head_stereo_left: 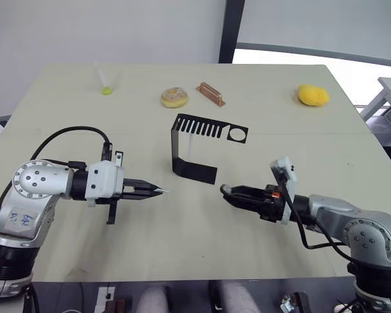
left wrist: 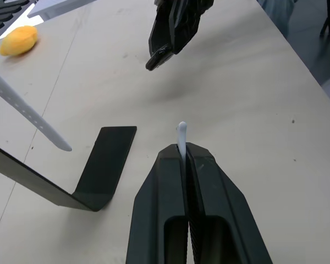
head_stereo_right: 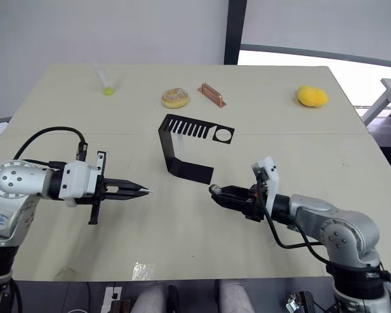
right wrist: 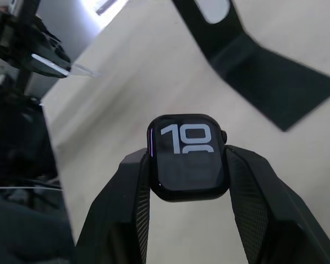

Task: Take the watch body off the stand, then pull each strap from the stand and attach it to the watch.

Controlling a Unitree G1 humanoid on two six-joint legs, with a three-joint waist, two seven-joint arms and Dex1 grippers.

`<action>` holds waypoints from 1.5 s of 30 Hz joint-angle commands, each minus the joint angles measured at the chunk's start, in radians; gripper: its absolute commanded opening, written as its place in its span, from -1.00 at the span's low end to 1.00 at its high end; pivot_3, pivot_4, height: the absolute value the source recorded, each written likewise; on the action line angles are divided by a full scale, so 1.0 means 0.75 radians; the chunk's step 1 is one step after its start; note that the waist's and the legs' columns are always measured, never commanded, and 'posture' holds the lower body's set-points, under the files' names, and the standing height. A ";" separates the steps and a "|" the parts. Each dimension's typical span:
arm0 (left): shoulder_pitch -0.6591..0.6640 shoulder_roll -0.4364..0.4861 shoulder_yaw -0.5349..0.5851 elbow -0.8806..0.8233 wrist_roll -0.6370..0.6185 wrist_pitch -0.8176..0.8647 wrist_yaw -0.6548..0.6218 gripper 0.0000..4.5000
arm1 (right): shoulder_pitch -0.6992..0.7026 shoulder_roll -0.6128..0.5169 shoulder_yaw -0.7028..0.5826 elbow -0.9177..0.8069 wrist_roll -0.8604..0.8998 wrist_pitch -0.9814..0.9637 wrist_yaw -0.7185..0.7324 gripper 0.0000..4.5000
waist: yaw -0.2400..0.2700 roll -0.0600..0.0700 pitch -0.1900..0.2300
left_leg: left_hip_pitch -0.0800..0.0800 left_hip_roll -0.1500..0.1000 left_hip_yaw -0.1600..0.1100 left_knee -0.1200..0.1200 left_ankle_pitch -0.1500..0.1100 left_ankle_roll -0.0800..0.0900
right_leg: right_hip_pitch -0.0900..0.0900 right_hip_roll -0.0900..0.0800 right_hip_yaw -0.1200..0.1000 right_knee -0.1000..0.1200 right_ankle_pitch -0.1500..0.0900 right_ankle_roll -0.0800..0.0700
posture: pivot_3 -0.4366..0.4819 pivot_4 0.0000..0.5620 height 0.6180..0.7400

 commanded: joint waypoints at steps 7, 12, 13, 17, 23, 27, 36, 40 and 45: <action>-0.083 0.037 -0.096 -0.195 0.045 0.098 0.040 -1.00 | -0.142 0.153 0.051 0.171 0.160 0.229 -0.152 -0.33 | -0.003 0.000 0.000 | -0.002 0.000 0.000 0.000 0.000 0.000 | -0.001 0.000 0.000 -0.001 0.001 0.001 | -0.05 -0.47 1.00; -0.171 -0.005 -0.206 -0.168 0.146 0.069 0.060 -1.00 | -0.183 0.190 0.053 0.203 0.176 0.278 -0.184 -0.33 | -0.003 0.000 0.000 | -0.004 0.000 0.000 0.000 0.000 0.000 | -0.002 0.001 0.000 -0.001 0.001 0.001 | -0.05 -0.47 1.00; -0.187 -0.014 -0.224 -0.156 0.162 0.061 0.059 -1.00 | -0.187 0.195 0.053 0.205 0.178 0.285 -0.190 -0.33 | -0.003 0.000 0.000 | -0.005 0.000 0.000 0.001 0.000 0.000 | -0.003 0.001 0.000 -0.001 0.001 0.001 | -0.05 -0.47 1.00; -0.226 -0.046 -0.265 -0.120 0.205 0.042 0.057 -1.00 | -0.193 0.208 0.049 0.204 0.178 0.305 -0.203 -0.33 | -0.004 0.000 0.000 | -0.014 0.000 0.001 0.004 0.002 -0.004 | -0.014 0.001 0.001 0.005 0.001 0.001 | -0.05 -0.47 1.00; -0.243 -0.076 -0.312 -0.079 0.250 -0.004 0.042 -1.00 | -0.179 0.229 0.037 0.188 0.181 0.320 -0.232 -0.33 | -0.004 0.000 0.000 | -0.015 -0.001 0.002 0.004 0.005 -0.006 | -0.018 0.001 0.002 0.008 0.001 0.001 | -0.05 -0.47 1.00; -0.242 -0.088 -0.322 -0.057 0.270 -0.021 0.047 -1.00 | -0.173 0.237 0.029 0.181 0.186 0.324 -0.246 -0.33 | -0.004 0.000 0.000 | -0.015 -0.001 0.002 0.004 0.005 -0.006 | -0.018 0.001 0.002 0.008 0.001 0.001 | -0.05 -0.47 1.00; -0.239 -0.104 -0.335 -0.048 0.287 -0.020 0.053 -1.00 | -0.170 0.234 0.020 0.177 0.208 0.332 -0.272 -0.33 | -0.004 0.000 0.000 | -0.015 -0.001 0.002 0.004 0.005 -0.006 | -0.018 0.001 0.002 0.009 0.001 0.001 | -0.05 -0.47 1.00; -0.237 -0.115 -0.340 -0.049 0.295 -0.019 0.052 -1.00 | -0.172 0.234 0.020 0.175 0.217 0.335 -0.283 -0.33 | -0.004 0.000 0.000 | -0.015 -0.001 0.002 0.004 0.005 -0.006 | -0.018 0.001 0.002 0.009 0.001 0.001 | -0.05 -0.47 1.00; -0.240 -0.123 -0.348 -0.046 0.305 -0.018 0.052 -1.00 | -0.175 0.237 0.020 0.174 0.224 0.337 -0.294 -0.33 | -0.004 0.000 0.000 | -0.015 -0.001 0.002 0.004 0.005 -0.006 | -0.018 0.001 0.002 0.009 0.001 0.001 | -0.05 -0.47 1.00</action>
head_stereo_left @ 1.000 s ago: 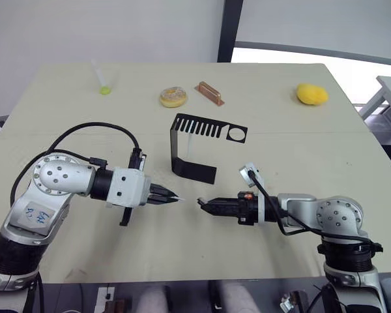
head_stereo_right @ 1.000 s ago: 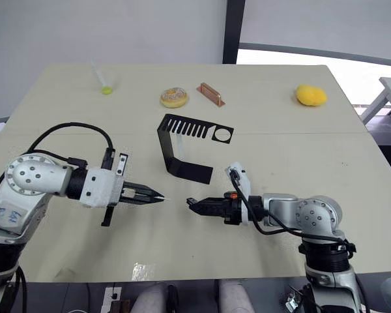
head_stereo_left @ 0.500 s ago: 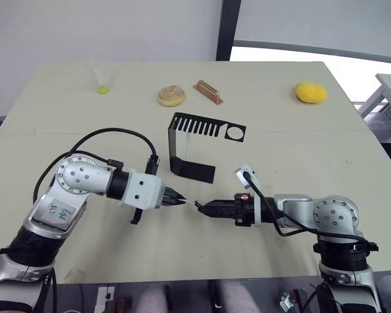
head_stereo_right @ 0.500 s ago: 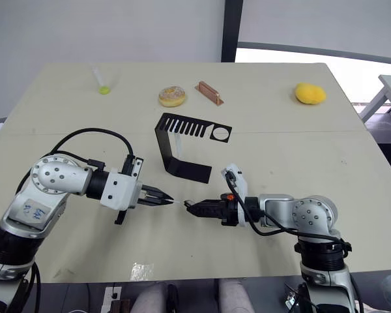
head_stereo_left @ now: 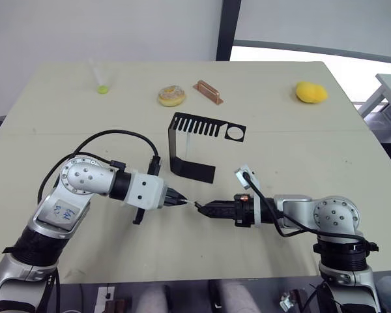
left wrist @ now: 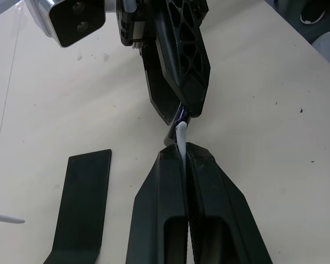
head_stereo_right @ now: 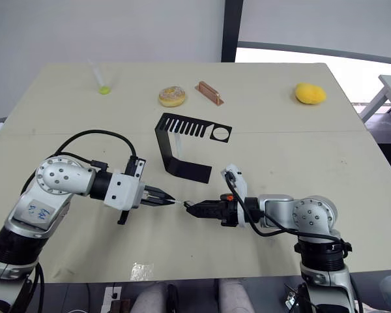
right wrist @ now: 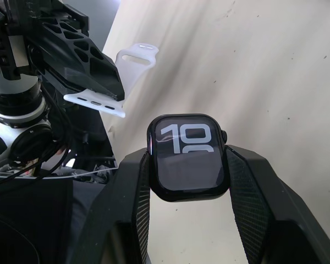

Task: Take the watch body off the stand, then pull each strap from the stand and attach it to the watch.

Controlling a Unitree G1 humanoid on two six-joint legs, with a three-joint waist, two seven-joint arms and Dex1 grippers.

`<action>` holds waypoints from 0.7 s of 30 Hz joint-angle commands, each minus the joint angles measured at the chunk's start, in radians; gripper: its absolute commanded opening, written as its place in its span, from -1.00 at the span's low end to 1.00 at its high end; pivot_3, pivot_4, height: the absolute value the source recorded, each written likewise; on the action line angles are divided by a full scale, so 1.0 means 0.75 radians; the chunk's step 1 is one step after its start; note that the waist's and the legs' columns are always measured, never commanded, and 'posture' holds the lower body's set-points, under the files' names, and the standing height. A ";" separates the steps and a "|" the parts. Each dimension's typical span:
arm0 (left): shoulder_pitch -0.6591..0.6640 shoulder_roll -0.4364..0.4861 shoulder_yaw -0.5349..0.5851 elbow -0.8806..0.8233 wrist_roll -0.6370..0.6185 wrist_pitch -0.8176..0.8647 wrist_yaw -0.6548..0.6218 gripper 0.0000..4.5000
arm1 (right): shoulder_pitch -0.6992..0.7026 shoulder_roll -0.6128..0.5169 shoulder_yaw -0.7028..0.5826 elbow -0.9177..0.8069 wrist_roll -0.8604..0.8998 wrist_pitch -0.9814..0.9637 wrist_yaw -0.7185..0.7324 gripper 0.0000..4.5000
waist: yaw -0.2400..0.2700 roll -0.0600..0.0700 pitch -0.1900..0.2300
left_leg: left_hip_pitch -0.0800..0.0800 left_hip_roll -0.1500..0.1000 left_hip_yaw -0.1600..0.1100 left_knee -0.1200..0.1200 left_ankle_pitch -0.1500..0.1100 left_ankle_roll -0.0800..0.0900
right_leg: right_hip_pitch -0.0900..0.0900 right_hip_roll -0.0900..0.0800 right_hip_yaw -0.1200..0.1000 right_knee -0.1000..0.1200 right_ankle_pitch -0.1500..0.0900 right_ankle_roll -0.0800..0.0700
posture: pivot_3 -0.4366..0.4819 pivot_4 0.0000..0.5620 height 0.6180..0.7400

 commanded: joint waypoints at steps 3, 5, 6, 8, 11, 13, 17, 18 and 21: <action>-0.018 -0.012 -0.005 -0.014 0.011 -0.008 0.010 -1.00 | -0.001 0.007 -0.029 -0.049 0.050 0.003 -0.022 -0.33 | 0.000 0.000 0.000 | 0.000 0.000 0.000 0.000 0.000 0.000 | 0.000 0.000 0.000 0.000 0.000 0.000 | -0.05 -0.47 1.00; -0.018 -0.013 -0.008 -0.014 0.013 -0.007 0.008 -1.00 | 0.000 0.008 -0.029 -0.050 0.053 0.003 -0.027 -0.33 | 0.000 0.000 0.000 | 0.000 0.000 0.000 0.000 0.000 0.000 | 0.000 0.000 0.000 0.000 0.000 0.000 | -0.05 -0.47 1.00; -0.018 -0.013 -0.009 -0.013 0.015 -0.007 0.008 -1.00 | 0.001 0.008 -0.029 -0.051 0.056 0.004 -0.028 -0.33 | 0.000 0.000 0.000 | 0.000 0.000 0.000 0.000 0.000 0.000 | 0.000 0.000 0.000 0.000 0.000 0.000 | -0.05 -0.47 1.00; -0.017 -0.014 -0.011 -0.015 0.018 -0.004 0.010 -1.00 | 0.003 0.008 -0.029 -0.054 0.058 0.004 -0.031 -0.33 | 0.000 0.000 0.000 | 0.000 0.000 0.000 0.000 0.000 0.000 | 0.000 0.000 0.000 0.000 0.000 0.000 | -0.05 -0.47 1.00; -0.018 -0.018 -0.013 -0.014 0.022 0.000 0.013 -1.00 | 0.003 0.009 -0.029 -0.055 0.061 0.003 -0.034 -0.33 | 0.000 0.000 0.000 | 0.000 0.000 0.000 0.000 0.000 0.000 | 0.000 0.000 0.000 0.000 0.000 0.000 | -0.05 -0.47 1.00; -0.019 -0.019 -0.016 -0.013 0.026 0.000 0.016 -1.00 | 0.003 0.009 -0.029 -0.055 0.061 0.003 -0.036 -0.33 | 0.000 0.000 0.000 | 0.000 0.000 0.000 0.000 0.000 0.000 | 0.000 0.000 0.000 0.000 0.000 0.000 | -0.05 -0.47 1.00; -0.019 -0.020 -0.020 -0.011 0.035 0.001 0.018 -1.00 | 0.004 0.007 -0.029 -0.057 0.063 0.003 -0.035 -0.33 | 0.000 0.000 0.000 | 0.000 0.000 0.000 0.000 0.000 0.000 | 0.000 0.000 0.000 0.000 0.000 0.000 | -0.05 -0.47 1.00; -0.020 -0.022 -0.021 -0.010 0.037 0.001 0.019 -1.00 | 0.004 0.007 -0.029 -0.057 0.064 0.002 -0.036 -0.33 | 0.000 0.000 0.000 | 0.000 0.000 0.000 0.000 0.000 0.000 | 0.000 0.000 0.000 0.000 0.000 0.000 | -0.05 -0.47 1.00; -0.020 -0.026 -0.027 -0.008 0.046 0.002 0.023 -1.00 | 0.005 0.005 -0.028 -0.058 0.066 0.000 -0.036 -0.33 | 0.000 0.000 0.000 | 0.000 0.000 0.000 0.000 0.000 0.000 | 0.000 0.000 0.000 0.000 0.000 0.000 | -0.05 -0.47 1.00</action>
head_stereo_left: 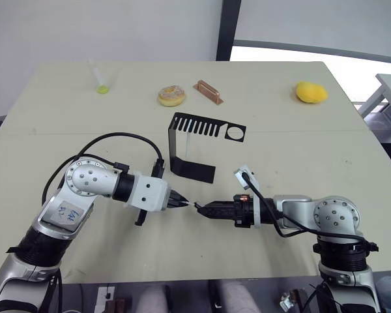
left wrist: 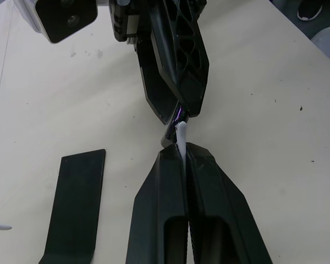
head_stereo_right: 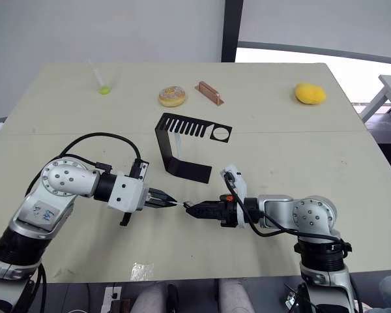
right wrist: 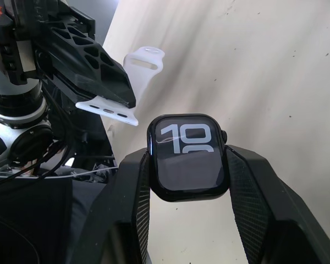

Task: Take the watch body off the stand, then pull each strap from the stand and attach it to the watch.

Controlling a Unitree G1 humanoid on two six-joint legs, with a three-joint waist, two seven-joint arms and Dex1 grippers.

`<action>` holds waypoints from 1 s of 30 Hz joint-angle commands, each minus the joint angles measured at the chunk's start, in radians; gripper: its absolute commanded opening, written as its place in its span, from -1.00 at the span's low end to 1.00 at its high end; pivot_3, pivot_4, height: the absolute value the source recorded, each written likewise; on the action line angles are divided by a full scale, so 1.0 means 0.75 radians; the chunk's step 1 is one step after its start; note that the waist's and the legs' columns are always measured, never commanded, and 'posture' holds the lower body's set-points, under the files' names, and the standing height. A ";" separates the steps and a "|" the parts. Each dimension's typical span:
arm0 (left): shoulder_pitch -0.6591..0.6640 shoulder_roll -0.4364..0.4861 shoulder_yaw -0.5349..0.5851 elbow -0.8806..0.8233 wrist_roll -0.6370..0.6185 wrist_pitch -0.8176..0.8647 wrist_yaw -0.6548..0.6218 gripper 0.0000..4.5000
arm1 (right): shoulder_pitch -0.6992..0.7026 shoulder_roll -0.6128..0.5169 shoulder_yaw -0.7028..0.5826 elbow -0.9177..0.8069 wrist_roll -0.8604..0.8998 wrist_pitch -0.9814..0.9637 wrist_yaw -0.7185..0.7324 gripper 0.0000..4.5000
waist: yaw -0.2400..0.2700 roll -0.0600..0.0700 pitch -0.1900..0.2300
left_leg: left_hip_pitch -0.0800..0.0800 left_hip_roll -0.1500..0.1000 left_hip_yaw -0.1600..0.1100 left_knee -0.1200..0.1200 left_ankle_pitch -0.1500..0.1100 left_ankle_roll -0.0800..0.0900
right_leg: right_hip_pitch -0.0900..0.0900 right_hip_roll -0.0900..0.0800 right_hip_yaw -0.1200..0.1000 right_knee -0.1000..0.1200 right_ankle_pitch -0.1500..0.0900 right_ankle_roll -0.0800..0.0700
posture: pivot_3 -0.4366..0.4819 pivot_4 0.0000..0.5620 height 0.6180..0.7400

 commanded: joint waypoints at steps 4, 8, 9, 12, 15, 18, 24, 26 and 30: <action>-0.024 -0.015 -0.003 0.001 0.024 -0.005 0.028 -1.00 | 0.006 0.002 -0.027 -0.054 0.047 -0.007 -0.008 -0.33 | 0.000 0.000 0.000 | 0.000 0.000 0.000 0.000 0.000 0.000 | 0.000 0.000 0.000 0.000 0.000 0.000 | -0.05 -0.47 1.00; -0.024 -0.019 -0.004 0.004 0.031 -0.006 0.026 -1.00 | 0.007 0.003 -0.026 -0.057 0.048 -0.006 -0.009 -0.33 | 0.000 0.000 0.000 | 0.000 0.000 0.000 0.000 0.000 0.000 | 0.000 0.000 0.000 0.000 0.000 0.000 | -0.05 -0.47 1.00; -0.023 -0.020 -0.005 0.004 0.033 -0.006 0.025 -1.00 | 0.008 0.003 -0.026 -0.058 0.049 -0.006 -0.010 -0.33 | 0.000 0.000 0.000 | 0.000 0.000 0.000 0.000 0.000 0.000 | 0.000 0.000 0.000 0.000 0.000 0.000 | -0.05 -0.47 1.00; -0.022 -0.024 -0.009 0.004 0.036 -0.003 0.026 -1.00 | 0.009 0.003 -0.026 -0.059 0.049 -0.006 -0.009 -0.33 | 0.000 0.000 0.000 | 0.000 0.000 0.000 0.000 0.000 0.000 | 0.000 0.000 0.000 0.000 0.000 0.000 | -0.05 -0.47 1.00; -0.019 -0.026 -0.014 0.001 0.037 0.001 0.026 -1.00 | 0.011 0.004 -0.026 -0.060 0.050 -0.007 -0.011 -0.33 | 0.000 0.000 0.000 | 0.000 0.000 0.000 0.000 0.000 0.000 | 0.000 0.000 0.000 0.000 0.000 0.000 | -0.05 -0.47 1.00; -0.017 -0.024 -0.015 -0.001 0.035 0.002 0.023 -1.00 | 0.012 0.003 -0.026 -0.060 0.049 -0.007 -0.011 -0.33 | 0.000 0.000 0.000 | 0.000 0.000 0.000 0.000 0.000 0.000 | 0.000 0.000 0.000 0.001 0.000 0.000 | -0.05 -0.47 1.00; -0.004 -0.008 -0.005 0.001 0.035 -0.004 0.014 -1.00 | 0.016 0.002 -0.026 -0.059 0.047 -0.008 -0.013 -0.33 | 0.000 0.000 0.000 | 0.000 0.000 0.000 0.000 0.000 0.000 | 0.000 0.000 0.000 0.001 0.000 0.000 | -0.05 -0.47 1.00; -0.004 -0.008 -0.006 0.001 0.037 -0.003 0.015 -1.00 | 0.017 0.002 -0.025 -0.059 0.045 -0.010 -0.013 -0.33 | 0.000 0.000 0.000 | 0.000 0.000 0.000 0.000 0.000 0.000 | 0.000 0.000 0.000 0.001 0.000 0.000 | -0.05 -0.47 1.00; 0.001 -0.008 -0.006 -0.002 0.035 -0.002 0.014 -1.00 | 0.018 0.002 -0.024 -0.059 0.044 -0.012 -0.012 -0.33 | 0.000 0.000 0.000 | 0.000 0.000 0.000 0.000 0.000 0.000 | 0.000 0.000 0.000 0.001 0.000 0.000 | -0.05 -0.47 1.00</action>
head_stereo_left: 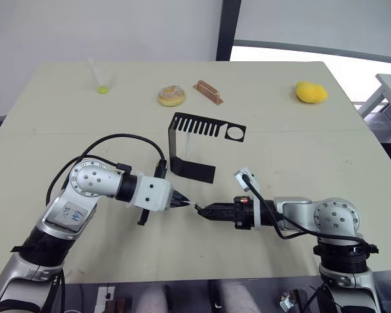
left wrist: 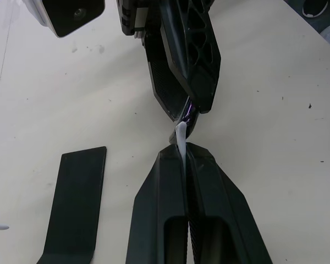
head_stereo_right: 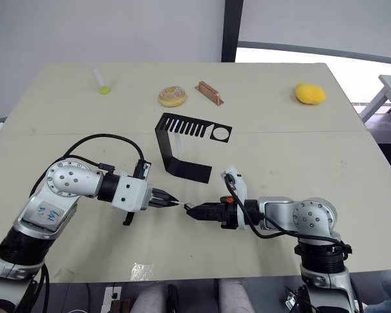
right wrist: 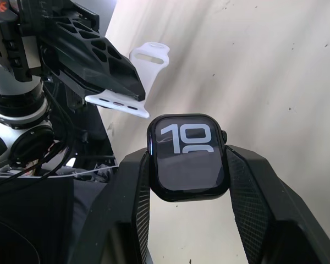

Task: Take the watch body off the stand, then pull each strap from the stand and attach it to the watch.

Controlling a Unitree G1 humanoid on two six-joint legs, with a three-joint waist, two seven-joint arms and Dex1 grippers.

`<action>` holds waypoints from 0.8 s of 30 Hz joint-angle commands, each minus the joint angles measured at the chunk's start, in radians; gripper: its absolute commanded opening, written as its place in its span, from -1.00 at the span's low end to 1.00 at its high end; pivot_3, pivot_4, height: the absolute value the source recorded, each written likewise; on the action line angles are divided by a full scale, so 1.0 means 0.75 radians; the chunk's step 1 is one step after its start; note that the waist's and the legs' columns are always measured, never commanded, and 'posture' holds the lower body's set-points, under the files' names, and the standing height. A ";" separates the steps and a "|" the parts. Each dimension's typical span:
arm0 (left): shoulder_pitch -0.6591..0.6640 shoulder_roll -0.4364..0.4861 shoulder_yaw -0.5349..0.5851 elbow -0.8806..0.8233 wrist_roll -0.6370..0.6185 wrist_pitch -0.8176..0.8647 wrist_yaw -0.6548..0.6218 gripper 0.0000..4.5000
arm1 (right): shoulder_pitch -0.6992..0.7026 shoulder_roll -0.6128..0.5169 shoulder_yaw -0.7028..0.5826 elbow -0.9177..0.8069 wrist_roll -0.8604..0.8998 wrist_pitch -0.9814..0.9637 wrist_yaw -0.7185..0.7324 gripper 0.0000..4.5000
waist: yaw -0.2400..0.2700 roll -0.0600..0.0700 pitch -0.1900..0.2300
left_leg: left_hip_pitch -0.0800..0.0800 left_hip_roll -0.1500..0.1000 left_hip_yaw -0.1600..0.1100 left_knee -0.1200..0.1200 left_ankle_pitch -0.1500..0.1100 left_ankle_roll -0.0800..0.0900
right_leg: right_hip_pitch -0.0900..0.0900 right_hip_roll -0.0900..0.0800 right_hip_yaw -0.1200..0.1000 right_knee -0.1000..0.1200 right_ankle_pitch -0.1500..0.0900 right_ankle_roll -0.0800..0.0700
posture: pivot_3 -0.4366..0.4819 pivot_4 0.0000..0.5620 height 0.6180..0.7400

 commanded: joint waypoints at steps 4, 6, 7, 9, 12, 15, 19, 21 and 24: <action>0.008 0.017 0.011 -0.017 -0.005 -0.004 -0.006 -1.00 | -0.005 0.004 -0.025 -0.055 0.043 -0.011 -0.010 -0.33 | 0.000 0.000 0.000 | 0.000 0.000 0.000 0.000 0.000 0.000 | 0.000 0.000 0.000 0.000 0.000 0.000 | -0.05 -0.47 1.00; 0.014 0.019 0.010 -0.025 -0.008 -0.002 -0.009 -1.00 | -0.004 0.005 -0.026 -0.055 0.042 -0.011 -0.012 -0.33 | 0.000 0.000 0.000 | 0.000 0.000 0.000 0.000 0.000 0.000 | 0.000 0.000 0.000 0.000 0.000 0.000 | -0.05 -0.47 1.00; 0.016 0.020 0.009 -0.027 -0.008 -0.002 -0.009 -1.00 | -0.004 0.005 -0.026 -0.055 0.042 -0.011 -0.013 -0.33 | 0.000 0.000 0.000 | 0.000 0.000 0.000 0.000 0.000 0.000 | 0.000 0.000 0.000 0.000 0.000 0.000 | -0.05 -0.47 1.00; 0.016 0.019 0.008 -0.027 -0.004 -0.001 -0.007 -1.00 | -0.003 0.006 -0.026 -0.056 0.042 -0.011 -0.014 -0.33 | 0.000 0.000 0.000 | 0.000 0.000 0.000 0.000 0.000 0.000 | 0.000 0.000 0.000 0.000 0.000 0.000 | -0.05 -0.47 1.00; 0.014 0.017 0.005 -0.022 0.001 -0.001 -0.007 -1.00 | -0.006 0.007 -0.025 -0.053 0.042 -0.012 -0.014 -0.33 | 0.000 0.000 0.000 | 0.000 0.000 0.000 0.000 0.000 0.000 | 0.000 0.000 0.000 0.000 0.000 0.000 | -0.05 -0.47 1.00; 0.009 0.012 0.003 -0.016 0.006 -0.001 -0.002 -1.00 | -0.005 0.008 -0.024 -0.054 0.042 -0.013 -0.014 -0.33 | 0.000 0.000 0.000 | 0.000 0.000 0.000 0.000 0.000 0.000 | 0.000 0.000 0.000 0.000 0.000 0.000 | -0.05 -0.47 1.00; 0.003 0.006 -0.002 -0.010 0.012 -0.001 0.002 -1.00 | -0.002 0.011 -0.023 -0.058 0.043 -0.014 -0.014 -0.33 | 0.000 0.000 0.000 | 0.000 0.000 0.000 0.000 0.000 0.000 | 0.000 0.000 0.000 0.000 0.000 0.000 | -0.05 -0.47 1.00; 0.002 0.005 -0.004 -0.009 0.016 -0.001 0.002 -1.00 | -0.001 0.012 -0.022 -0.060 0.044 -0.014 -0.015 -0.33 | 0.000 0.000 0.000 | 0.000 0.000 0.000 0.000 0.000 0.000 | 0.000 0.000 0.000 0.000 0.000 0.000 | -0.05 -0.47 1.00; 0.002 0.000 -0.007 -0.010 0.019 0.001 0.004 -1.00 | 0.000 0.011 -0.022 -0.063 0.046 -0.012 -0.015 -0.33 | 0.000 0.000 0.000 | 0.000 0.000 0.000 0.000 0.000 0.000 | 0.000 0.000 0.000 0.000 0.000 0.000 | -0.05 -0.47 1.00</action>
